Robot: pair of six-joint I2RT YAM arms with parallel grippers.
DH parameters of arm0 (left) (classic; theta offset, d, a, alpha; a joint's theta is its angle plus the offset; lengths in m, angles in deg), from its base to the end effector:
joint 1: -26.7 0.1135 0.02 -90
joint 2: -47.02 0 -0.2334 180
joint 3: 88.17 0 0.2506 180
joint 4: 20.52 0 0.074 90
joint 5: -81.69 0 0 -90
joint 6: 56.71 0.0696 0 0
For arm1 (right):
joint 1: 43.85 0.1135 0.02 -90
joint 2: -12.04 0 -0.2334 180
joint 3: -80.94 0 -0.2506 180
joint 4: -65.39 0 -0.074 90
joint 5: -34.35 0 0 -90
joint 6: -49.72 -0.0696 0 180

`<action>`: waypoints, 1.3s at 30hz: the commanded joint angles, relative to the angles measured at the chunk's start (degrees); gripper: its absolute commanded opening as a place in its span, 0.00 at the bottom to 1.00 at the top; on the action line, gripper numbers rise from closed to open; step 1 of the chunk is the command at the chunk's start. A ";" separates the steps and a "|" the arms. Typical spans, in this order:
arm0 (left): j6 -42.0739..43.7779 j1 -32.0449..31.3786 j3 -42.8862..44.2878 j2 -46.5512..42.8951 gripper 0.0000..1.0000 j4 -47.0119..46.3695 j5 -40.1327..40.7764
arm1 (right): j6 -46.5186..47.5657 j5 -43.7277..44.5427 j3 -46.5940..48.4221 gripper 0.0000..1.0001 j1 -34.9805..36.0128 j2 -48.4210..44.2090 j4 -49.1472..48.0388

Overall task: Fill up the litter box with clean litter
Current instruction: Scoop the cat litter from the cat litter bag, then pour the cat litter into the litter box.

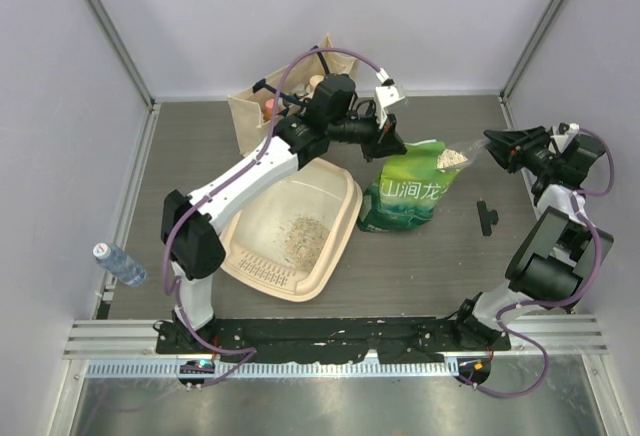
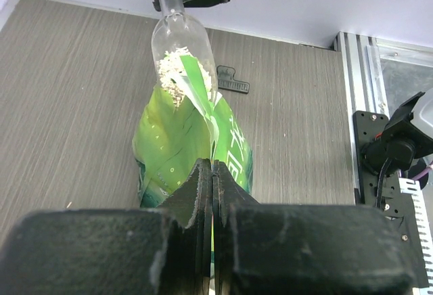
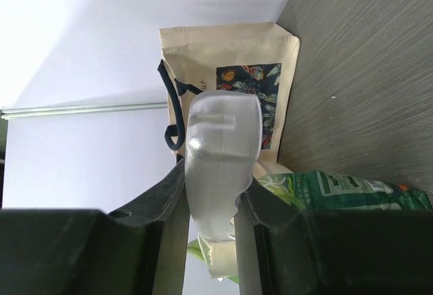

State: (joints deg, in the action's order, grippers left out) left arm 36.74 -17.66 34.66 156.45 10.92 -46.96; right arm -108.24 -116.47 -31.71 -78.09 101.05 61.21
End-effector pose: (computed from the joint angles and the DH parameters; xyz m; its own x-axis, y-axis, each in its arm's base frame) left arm 0.3010 -0.3551 0.3519 -0.1626 0.2247 -0.9608 0.9822 0.1299 -0.1358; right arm 0.3250 -0.1477 0.2219 -0.4770 0.8713 -0.1148 0.0748 0.1704 0.9825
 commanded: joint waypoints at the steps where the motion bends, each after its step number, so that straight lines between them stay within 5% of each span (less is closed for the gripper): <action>1: 0.51 0.85 2.04 -4.40 0.00 -1.41 -0.63 | -0.68 -2.99 2.31 0.01 -0.83 0.28 -3.23; 15: 1.65 1.20 1.34 -6.07 0.00 -0.27 -0.19 | -12.63 -3.60 -0.94 0.01 -2.94 3.18 -17.72; 32: 4.03 1.64 2.30 -5.72 0.02 1.93 1.21 | -15.80 -1.68 10.65 0.01 -3.11 3.18 -14.92; 35: 4.20 1.64 2.65 -6.24 0.53 2.45 2.00 | -15.27 -0.89 14.69 0.01 -2.50 2.48 -12.55; 39: 5.17 1.64 2.48 -7.47 0.73 3.07 4.46 | -12.64 -0.27 18.92 0.01 -1.62 1.69 -6.93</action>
State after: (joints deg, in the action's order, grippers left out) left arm 40.82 -16.40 34.66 153.91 14.22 -44.69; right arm -123.00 -117.93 -19.04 -80.40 104.83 51.35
